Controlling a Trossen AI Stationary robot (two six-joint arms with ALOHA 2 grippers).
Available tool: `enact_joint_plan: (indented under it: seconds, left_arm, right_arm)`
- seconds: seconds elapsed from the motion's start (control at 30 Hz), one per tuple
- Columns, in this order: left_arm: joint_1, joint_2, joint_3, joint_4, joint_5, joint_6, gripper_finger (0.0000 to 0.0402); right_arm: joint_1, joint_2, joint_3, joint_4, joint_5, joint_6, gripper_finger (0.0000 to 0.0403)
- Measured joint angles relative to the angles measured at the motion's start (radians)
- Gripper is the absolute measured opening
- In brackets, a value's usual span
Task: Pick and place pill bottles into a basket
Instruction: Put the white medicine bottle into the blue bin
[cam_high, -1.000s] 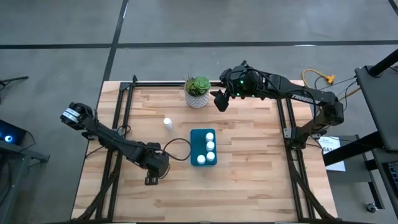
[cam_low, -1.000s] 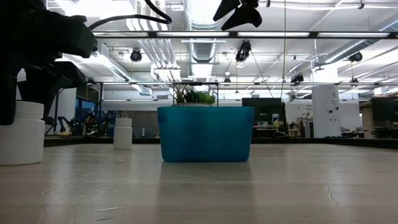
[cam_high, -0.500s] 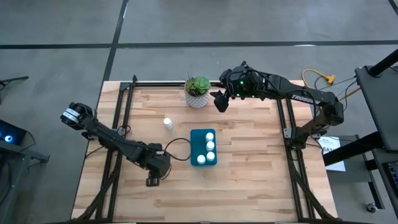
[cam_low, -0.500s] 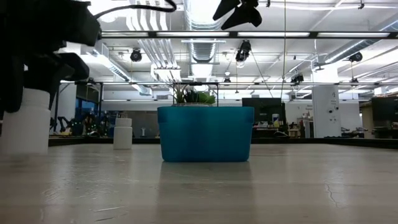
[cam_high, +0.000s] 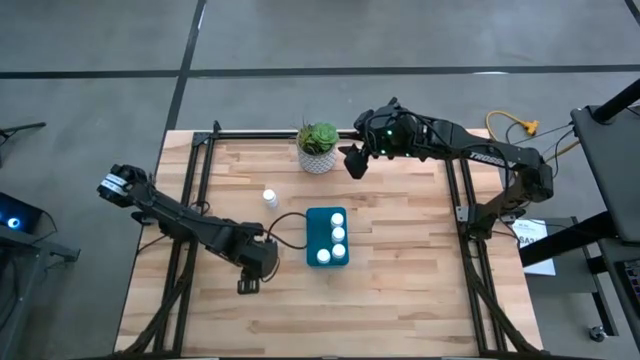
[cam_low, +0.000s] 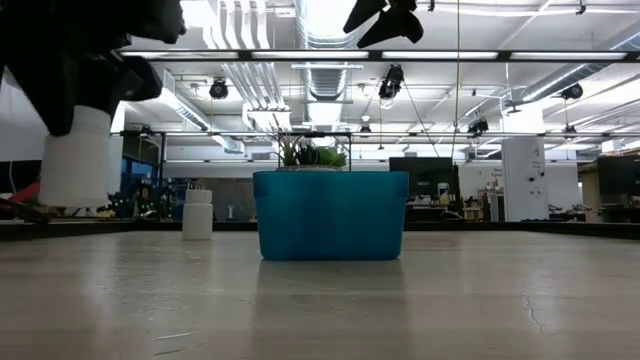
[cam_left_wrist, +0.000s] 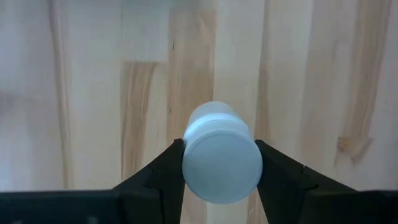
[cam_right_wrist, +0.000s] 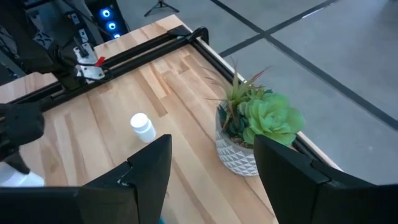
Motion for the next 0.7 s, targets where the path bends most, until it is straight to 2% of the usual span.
enact_joint_plan:
  seconds: [0.27,0.43,0.7]
  left_arm:
    - [0.067,0.001,0.058,-0.081,-0.004,0.017,0.0145]
    - [0.123,0.002,0.113,-0.086,-0.004,0.092,0.0145]
    - [0.222,0.098,0.284,-0.238,-0.015,0.22,0.0145]
  right_arm:
    - [-0.017,-0.048,0.0,-0.007,0.023,-0.003,0.0219]
    - [-0.033,-0.085,0.0,-0.018,0.024,-0.004,0.0219]
    - [-0.041,-0.113,0.0,-0.126,0.026,-0.004,0.0219]
